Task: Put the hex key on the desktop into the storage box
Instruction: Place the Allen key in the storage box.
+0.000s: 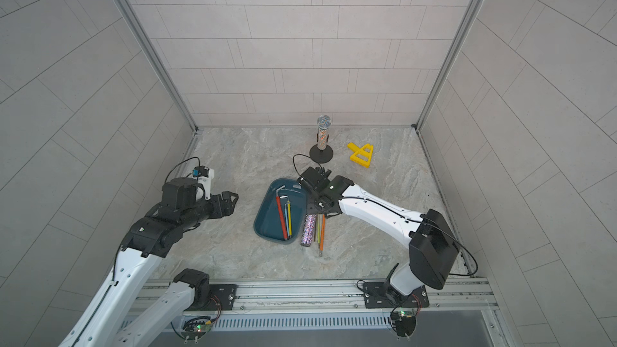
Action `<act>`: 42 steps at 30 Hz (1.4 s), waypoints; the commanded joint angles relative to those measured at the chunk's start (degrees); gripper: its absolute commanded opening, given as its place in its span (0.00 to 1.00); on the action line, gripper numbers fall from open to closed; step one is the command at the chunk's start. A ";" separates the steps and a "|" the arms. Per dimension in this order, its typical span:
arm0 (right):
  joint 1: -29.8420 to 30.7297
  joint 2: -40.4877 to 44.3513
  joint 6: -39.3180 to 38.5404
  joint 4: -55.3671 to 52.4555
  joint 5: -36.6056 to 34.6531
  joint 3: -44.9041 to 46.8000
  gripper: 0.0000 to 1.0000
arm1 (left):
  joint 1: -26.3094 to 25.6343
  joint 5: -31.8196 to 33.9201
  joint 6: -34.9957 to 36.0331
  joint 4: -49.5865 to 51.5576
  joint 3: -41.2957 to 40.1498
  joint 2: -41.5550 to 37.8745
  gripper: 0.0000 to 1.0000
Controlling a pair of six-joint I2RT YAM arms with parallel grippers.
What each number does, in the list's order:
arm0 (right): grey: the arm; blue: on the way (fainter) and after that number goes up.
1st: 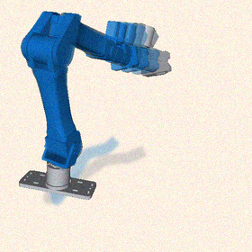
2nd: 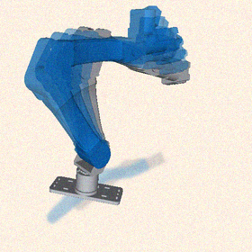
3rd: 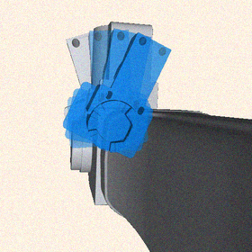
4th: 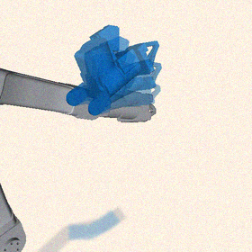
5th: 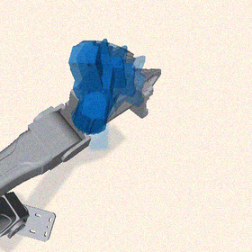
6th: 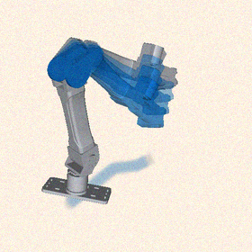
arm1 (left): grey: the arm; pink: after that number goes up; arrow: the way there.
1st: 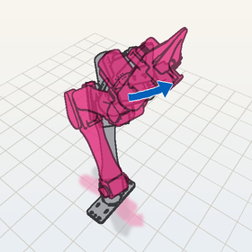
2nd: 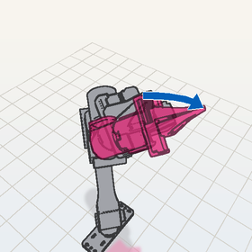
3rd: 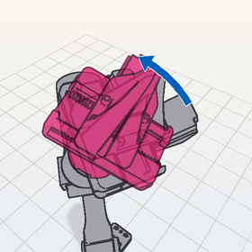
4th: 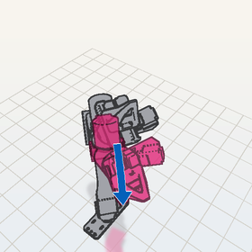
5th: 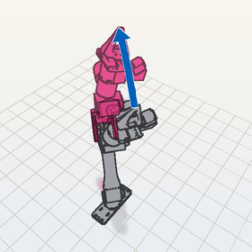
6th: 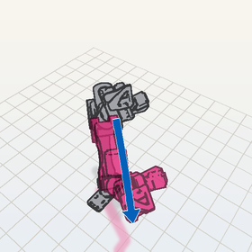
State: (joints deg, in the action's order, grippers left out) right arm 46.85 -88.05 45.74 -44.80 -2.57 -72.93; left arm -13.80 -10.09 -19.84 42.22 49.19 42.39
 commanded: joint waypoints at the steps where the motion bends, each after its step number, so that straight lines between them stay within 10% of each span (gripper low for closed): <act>1: 1.67 -5.21 -3.64 -1.52 1.24 -6.39 0.00 | 0.40 0.21 0.61 -0.68 -0.43 -0.75 0.84; 32: 1.32 -32.18 0.68 -4.42 8.45 -20.15 0.00 | 0.51 0.36 0.76 -0.57 -0.48 -0.86 0.84; 42: 1.13 -30.59 0.08 -4.94 7.92 -20.68 0.26 | 0.48 0.35 0.76 -0.56 -0.49 -0.85 0.84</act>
State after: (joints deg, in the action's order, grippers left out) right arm 47.90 -119.79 46.11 -47.88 6.46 -92.79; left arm -13.61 -10.04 -19.84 42.22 49.19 42.04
